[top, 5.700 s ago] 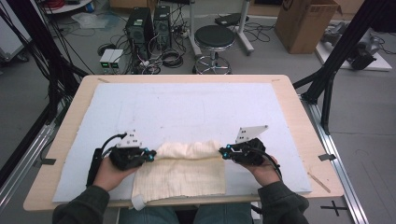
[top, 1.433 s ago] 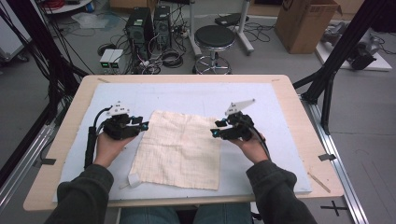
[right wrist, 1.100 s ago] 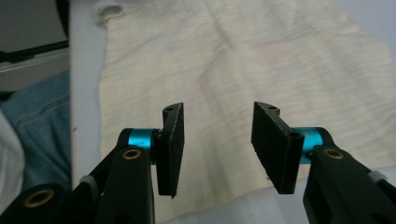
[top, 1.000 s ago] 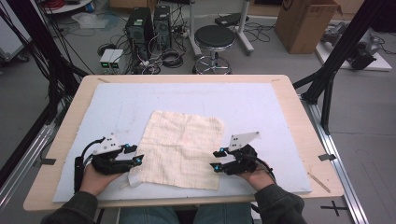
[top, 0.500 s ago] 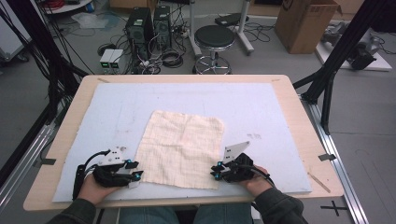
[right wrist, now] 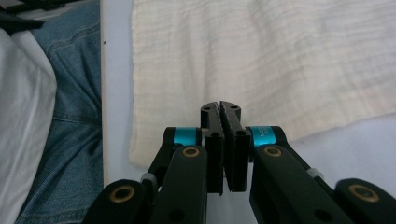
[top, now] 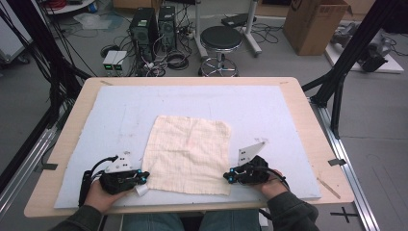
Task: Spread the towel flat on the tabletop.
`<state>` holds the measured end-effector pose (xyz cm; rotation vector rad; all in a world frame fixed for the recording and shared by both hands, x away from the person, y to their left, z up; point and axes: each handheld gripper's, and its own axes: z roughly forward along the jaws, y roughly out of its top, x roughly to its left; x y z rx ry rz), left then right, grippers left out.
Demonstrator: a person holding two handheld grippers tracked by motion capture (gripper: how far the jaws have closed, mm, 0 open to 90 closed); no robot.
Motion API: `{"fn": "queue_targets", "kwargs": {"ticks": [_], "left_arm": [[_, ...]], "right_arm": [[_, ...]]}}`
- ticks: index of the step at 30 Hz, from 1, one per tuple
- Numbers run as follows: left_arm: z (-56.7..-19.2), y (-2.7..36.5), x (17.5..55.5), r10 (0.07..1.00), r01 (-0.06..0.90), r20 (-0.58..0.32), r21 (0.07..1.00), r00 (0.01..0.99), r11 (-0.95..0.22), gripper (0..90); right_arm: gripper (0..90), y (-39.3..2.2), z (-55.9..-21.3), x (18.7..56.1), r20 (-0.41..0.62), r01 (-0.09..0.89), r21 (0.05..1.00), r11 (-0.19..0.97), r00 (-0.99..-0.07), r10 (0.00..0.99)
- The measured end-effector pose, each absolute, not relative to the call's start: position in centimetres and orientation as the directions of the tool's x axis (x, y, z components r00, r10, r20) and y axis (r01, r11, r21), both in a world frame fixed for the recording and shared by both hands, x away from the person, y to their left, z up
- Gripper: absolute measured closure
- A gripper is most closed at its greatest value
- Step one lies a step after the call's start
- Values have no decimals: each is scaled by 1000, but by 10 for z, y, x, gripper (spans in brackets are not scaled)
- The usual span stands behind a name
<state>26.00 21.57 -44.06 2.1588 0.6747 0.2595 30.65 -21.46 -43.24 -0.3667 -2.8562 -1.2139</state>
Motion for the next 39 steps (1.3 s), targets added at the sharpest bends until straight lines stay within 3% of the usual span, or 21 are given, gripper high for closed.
{"fn": "queue_targets", "kwargs": {"ticks": [18,24,32,35,39], "left_arm": [[-436,193,246,472,321,-39,782,881,-534,877],[-431,202,251,514,355,-81,813,854,-462,678],[-429,202,282,640,411,-96,835,762,-365,621],[-431,197,295,668,420,-86,834,739,-357,632],[-434,188,307,677,431,-95,833,730,-347,666]], "right_arm": [[858,-254,-429,296,133,287,727,624,-950,281],[679,-251,-422,302,154,306,762,571,-942,299],[651,-243,-409,361,148,408,766,497,-864,481],[749,-239,-407,395,126,446,748,491,-822,555],[788,-236,-413,436,168,540,718,440,-747,643]]}}
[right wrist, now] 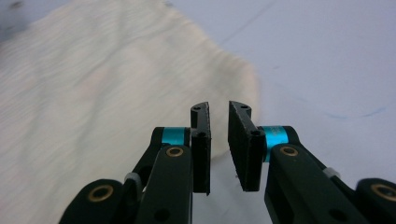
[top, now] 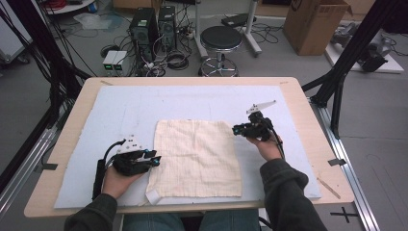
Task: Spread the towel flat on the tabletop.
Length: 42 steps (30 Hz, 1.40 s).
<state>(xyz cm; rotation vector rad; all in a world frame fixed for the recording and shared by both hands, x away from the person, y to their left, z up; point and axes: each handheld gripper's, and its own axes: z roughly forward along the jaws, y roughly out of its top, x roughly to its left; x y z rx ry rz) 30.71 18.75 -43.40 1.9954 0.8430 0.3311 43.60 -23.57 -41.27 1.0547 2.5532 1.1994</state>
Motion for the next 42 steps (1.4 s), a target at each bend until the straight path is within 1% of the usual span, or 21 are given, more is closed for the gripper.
{"fn": "queue_targets", "kwargs": {"ticks": [3,7,9,12,16,19,20,21,22,24,25,26,27,28,29,30,32,34,40,41,42], "left_arm": [[-436,184,310,668,432,-91,825,738,-364,666],[-438,184,310,652,428,-81,814,754,-392,667],[-438,185,310,645,422,-80,816,760,-395,667],[-438,184,309,640,419,-79,816,764,-399,666],[-436,186,308,636,415,-82,820,767,-395,664],[-435,187,307,639,415,-84,823,764,-388,662],[-435,188,307,642,420,-90,823,762,-383,660],[-435,188,307,643,418,-86,823,761,-385,660],[-436,188,307,645,421,-90,824,759,-380,659],[-436,188,307,645,422,-93,824,758,-378,656],[-436,188,307,644,419,-89,825,760,-380,655],[-436,188,308,642,416,-86,825,762,-383,655],[-436,188,308,642,416,-87,826,761,-381,655],[-436,188,308,643,416,-86,825,761,-382,655],[-437,188,308,643,419,-90,825,761,-380,655],[-437,188,308,643,419,-90,824,761,-380,655],[-436,189,308,642,416,-87,825,761,-382,655],[-436,188,307,643,418,-91,826,761,-378,656],[-436,188,307,643,419,-91,825,760,-379,656],[-435,188,307,640,414,-87,826,764,-382,656],[-435,188,306,639,415,-90,827,764,-379,656]], "right_arm": [[753,-229,-421,456,212,588,692,419,-720,661],[771,-224,-426,471,227,627,674,390,-679,699],[785,-222,-427,471,226,624,676,391,-682,696],[844,-218,-427,469,242,619,670,409,-704,668],[864,-205,-423,461,240,588,679,439,-743,625],[864,-191,-425,454,211,561,652,510,-780,589],[855,-187,-425,453,175,539,645,542,-795,581],[854,-188,-424,453,160,533,650,542,-793,588],[843,-191,-422,454,172,544,666,510,-777,605],[762,-201,-419,458,163,562,687,461,-737,656],[721,-205,-419,460,164,574,685,449,-722,672],[654,-208,-420,461,158,579,682,447,-713,683],[620,-211,-423,463,160,602,672,432,-687,709],[620,-213,-424,464,178,618,662,425,-680,711],[626,-214,-426,466,194,628,656,418,-676,711],[678,-215,-429,467,197,628,653,424,-681,705],[839,-213,-430,468,214,626,644,440,-700,682],[856,-211,-427,466,190,607,657,447,-707,681],[856,-194,-410,446,21,502,691,519,-733,680],[843,-187,-409,441,5,487,689,536,-744,669],[833,-182,-410,437,15,480,689,543,-759,651]]}}
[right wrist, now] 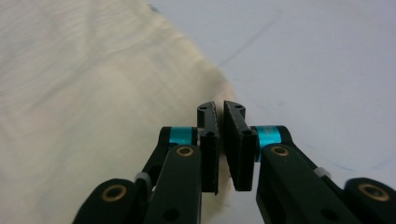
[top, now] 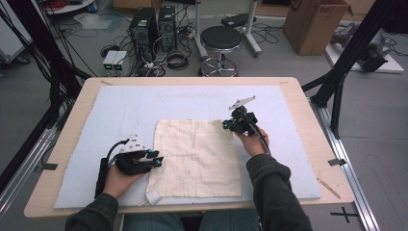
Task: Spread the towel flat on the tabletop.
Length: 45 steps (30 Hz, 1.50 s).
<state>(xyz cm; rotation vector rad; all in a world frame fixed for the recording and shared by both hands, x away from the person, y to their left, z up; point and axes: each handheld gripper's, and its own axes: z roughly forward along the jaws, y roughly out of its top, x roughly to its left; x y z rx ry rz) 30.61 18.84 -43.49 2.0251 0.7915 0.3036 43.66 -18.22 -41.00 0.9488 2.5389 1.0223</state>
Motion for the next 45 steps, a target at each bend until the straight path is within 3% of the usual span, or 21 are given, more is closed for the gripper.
{"fn": "queue_targets", "kwargs": {"ticks": [5,10,18,21,29,34,45], "left_arm": [[-434,189,305,637,413,-91,829,765,-377,655],[-434,189,306,642,417,-96,831,760,-369,654],[-434,190,306,643,414,-91,831,760,-372,651],[-435,190,307,643,413,-90,831,761,-373,649],[-434,194,313,680,442,-115,834,724,-329,619],[-433,197,316,698,451,-118,835,706,-314,589],[-420,195,349,728,480,-148,834,669,-271,557]], "right_arm": [[742,-163,-416,428,84,457,661,595,-833,547],[772,-184,-410,440,162,510,723,466,-781,603],[779,-192,-430,455,233,596,646,476,-749,621],[855,-190,-428,454,185,570,646,508,-762,620],[854,-202,-419,456,26,558,672,488,-676,736],[752,-214,-426,463,85,610,675,416,-624,777],[564,-216,-422,463,172,588,708,391,-680,712]]}}
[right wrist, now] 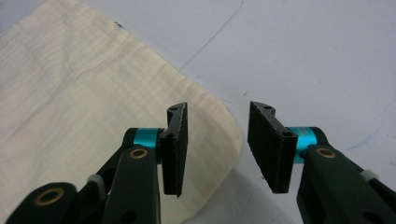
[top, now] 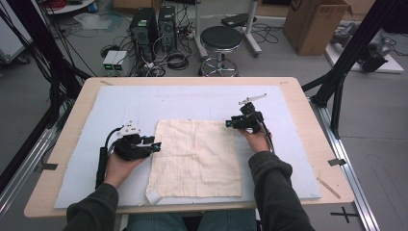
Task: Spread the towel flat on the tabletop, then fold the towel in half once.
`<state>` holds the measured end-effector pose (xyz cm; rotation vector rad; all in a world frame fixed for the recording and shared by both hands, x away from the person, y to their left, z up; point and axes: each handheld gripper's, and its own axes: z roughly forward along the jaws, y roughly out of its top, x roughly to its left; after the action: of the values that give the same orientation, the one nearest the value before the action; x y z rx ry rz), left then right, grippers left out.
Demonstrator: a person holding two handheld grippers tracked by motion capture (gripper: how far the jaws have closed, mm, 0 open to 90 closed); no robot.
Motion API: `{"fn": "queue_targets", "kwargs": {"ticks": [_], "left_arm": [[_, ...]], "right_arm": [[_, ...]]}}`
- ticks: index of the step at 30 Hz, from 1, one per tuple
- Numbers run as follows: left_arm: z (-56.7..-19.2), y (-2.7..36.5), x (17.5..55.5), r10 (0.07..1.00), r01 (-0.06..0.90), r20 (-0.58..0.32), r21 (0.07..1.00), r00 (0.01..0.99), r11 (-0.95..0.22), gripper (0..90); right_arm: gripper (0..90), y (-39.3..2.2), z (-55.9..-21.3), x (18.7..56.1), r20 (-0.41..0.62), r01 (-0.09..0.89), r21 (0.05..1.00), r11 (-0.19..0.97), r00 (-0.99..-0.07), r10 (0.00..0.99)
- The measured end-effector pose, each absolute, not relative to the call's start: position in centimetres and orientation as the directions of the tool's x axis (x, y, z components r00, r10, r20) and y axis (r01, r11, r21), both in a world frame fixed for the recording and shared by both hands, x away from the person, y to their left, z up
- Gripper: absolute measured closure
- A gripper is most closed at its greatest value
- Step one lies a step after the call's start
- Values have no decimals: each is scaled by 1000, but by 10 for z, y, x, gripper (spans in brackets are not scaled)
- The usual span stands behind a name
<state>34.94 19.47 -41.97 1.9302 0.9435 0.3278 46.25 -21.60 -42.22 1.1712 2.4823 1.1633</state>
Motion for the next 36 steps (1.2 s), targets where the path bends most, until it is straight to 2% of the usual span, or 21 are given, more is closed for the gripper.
{"fn": "queue_targets", "kwargs": {"ticks": [8,15,24,29,33,36], "left_arm": [[-409,190,375,751,487,-155,839,642,-243,539],[-400,192,387,767,491,-144,837,625,-242,532],[-394,190,399,778,508,-141,824,612,-250,533],[-397,190,404,789,510,-151,830,596,-227,534],[-402,192,410,799,523,-154,823,582,-222,534],[-406,193,415,811,526,-157,826,564,-205,548]], "right_arm": [[483,-219,-418,459,192,574,716,397,-709,679],[458,-219,-409,451,176,533,746,399,-736,654],[477,-220,-403,442,149,508,762,401,-740,656],[473,-221,-410,446,161,534,742,405,-729,665],[481,-224,-409,450,115,504,757,415,-729,675],[494,-233,-406,456,142,511,779,362,-707,693]]}}
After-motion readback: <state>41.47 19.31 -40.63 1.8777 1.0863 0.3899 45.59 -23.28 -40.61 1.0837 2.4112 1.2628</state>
